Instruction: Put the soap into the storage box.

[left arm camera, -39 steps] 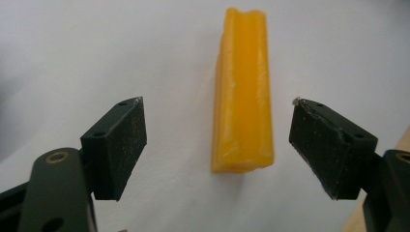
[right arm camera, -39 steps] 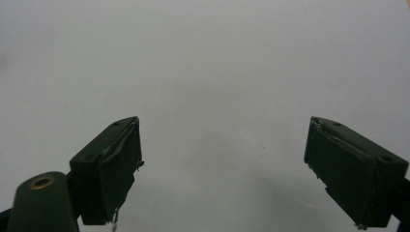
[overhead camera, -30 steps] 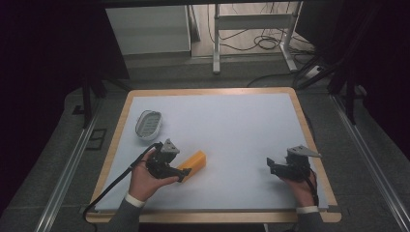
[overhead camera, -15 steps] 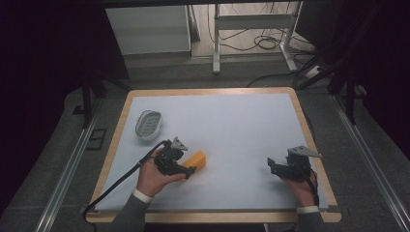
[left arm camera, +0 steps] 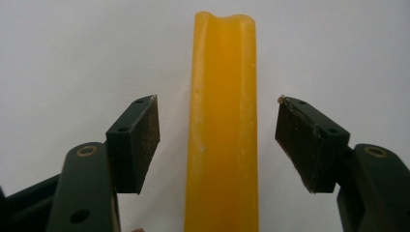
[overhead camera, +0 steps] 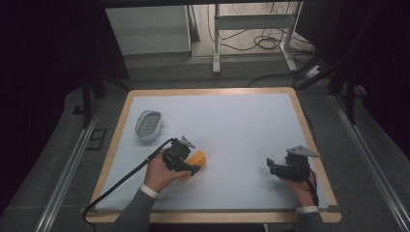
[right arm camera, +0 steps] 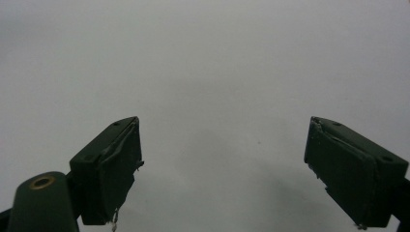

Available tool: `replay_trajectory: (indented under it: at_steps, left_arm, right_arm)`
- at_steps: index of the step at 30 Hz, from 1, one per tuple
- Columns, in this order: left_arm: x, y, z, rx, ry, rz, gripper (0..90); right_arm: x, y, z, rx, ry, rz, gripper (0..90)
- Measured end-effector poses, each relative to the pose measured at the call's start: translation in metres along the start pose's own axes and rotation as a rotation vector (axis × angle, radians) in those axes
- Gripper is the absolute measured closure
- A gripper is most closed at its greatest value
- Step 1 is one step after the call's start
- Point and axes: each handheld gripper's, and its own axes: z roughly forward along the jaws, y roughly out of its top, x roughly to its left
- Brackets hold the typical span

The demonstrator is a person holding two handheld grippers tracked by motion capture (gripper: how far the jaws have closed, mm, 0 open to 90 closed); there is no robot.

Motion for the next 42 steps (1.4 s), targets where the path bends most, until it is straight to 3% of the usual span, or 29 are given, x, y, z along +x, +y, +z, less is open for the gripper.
replay_trajectory:
  at_steps: [13, 17, 21, 27, 42]
  left_arm:
    - [0.0, -0.003, 0.008, 0.043, 0.012, 0.011, 38.5]
    - [0.004, -0.005, 0.01, 0.042, 0.014, -0.006, 43.3]
    - [0.003, -0.006, 0.012, 0.044, -0.011, -0.011, 48.9]
    - [0.001, -0.007, 0.016, 0.065, -0.024, -0.003, 57.6]
    - [0.006, -0.008, 0.013, 0.059, -0.018, 0.009, 60.9]
  right_arm:
    - [0.0, -0.001, 0.001, 0.002, -0.002, -0.004, 13.1]
    - [0.0, -0.001, 0.001, 0.005, -0.001, -0.005, 13.0]
    - [0.001, -0.001, 0.002, 0.01, -0.001, -0.008, 13.1]
    - [0.0, -0.001, 0.002, 0.008, -0.001, -0.007, 13.1]
    - [0.0, -0.001, 0.002, 0.005, -0.002, -0.007, 13.1]
